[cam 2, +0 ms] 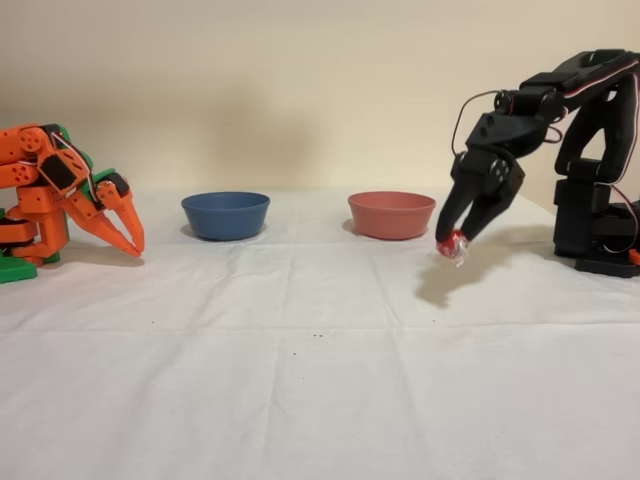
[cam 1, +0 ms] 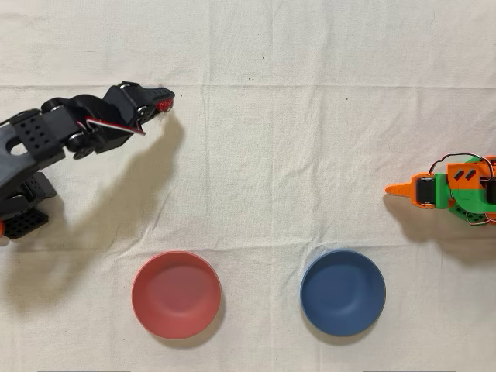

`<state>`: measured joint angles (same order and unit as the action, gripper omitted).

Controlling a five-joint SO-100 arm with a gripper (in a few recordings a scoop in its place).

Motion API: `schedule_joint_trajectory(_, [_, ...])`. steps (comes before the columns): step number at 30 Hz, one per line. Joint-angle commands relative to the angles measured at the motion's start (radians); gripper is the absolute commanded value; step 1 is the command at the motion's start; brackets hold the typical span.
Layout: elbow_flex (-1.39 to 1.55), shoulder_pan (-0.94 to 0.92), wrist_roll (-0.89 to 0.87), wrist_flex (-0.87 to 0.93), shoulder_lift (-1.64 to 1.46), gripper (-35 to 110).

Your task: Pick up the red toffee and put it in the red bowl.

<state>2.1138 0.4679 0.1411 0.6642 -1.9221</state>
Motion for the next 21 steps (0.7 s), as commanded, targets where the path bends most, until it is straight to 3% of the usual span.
schedule_joint_trajectory(1, [0.021,-0.051,0.048,0.038,-0.163,13])
schedule_joint_trajectory(21, [0.034,-0.373,0.141,0.092,-0.296,13])
